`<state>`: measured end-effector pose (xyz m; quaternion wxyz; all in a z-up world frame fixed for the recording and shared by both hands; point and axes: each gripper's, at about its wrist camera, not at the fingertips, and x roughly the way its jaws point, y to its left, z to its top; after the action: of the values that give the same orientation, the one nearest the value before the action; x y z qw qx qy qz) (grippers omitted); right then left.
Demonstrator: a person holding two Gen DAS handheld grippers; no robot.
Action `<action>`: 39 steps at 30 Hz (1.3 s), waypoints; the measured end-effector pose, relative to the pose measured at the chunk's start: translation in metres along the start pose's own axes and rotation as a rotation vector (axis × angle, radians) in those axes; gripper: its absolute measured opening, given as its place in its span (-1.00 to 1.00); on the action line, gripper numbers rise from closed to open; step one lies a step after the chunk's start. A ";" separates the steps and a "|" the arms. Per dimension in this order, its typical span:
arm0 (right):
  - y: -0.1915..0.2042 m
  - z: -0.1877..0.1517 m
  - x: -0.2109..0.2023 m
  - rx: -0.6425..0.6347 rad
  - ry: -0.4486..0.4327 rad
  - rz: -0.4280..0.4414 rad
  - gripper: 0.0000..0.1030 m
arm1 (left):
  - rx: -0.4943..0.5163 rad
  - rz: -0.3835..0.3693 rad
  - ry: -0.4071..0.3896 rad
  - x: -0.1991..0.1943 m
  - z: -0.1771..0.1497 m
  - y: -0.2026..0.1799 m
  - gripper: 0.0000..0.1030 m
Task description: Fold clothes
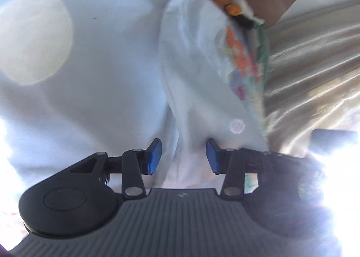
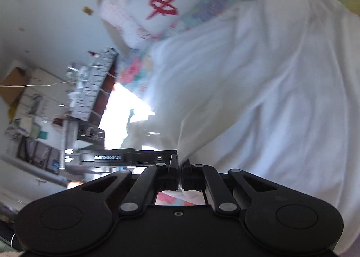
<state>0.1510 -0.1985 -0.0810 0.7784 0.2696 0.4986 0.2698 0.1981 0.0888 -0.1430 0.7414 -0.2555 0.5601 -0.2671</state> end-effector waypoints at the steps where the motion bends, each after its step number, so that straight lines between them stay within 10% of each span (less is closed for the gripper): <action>1: -0.004 -0.003 0.008 0.001 0.026 -0.082 -0.91 | 0.023 0.076 0.022 0.009 -0.003 0.000 -0.14; 11: 0.010 -0.019 0.037 -0.154 0.100 -0.351 -0.83 | 0.043 0.091 0.020 0.010 -0.010 -0.001 -0.15; 16: 0.015 -0.015 0.041 -0.095 0.158 -0.068 -0.77 | 0.157 0.170 -0.003 0.009 -0.018 -0.020 -0.36; 18: 0.020 -0.010 0.038 -0.116 0.130 -0.077 -0.78 | 0.207 0.171 -0.021 0.010 -0.021 -0.027 -0.93; 25: 0.009 -0.009 0.031 -0.107 0.101 -0.201 -0.91 | 0.265 0.209 -0.116 -0.012 -0.030 -0.044 -0.94; 34: 0.027 -0.023 0.059 -0.259 0.190 -0.345 -0.91 | 0.198 0.263 -0.049 0.004 -0.032 -0.026 -0.88; 39: 0.028 -0.022 0.053 -0.291 0.132 -0.383 -0.71 | 0.157 0.293 -0.047 -0.004 -0.031 -0.017 -0.44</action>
<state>0.1458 -0.1386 -0.1027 0.8116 0.0369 0.5465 0.2032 0.1653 0.0769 -0.1362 0.8031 -0.1184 0.5512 -0.1929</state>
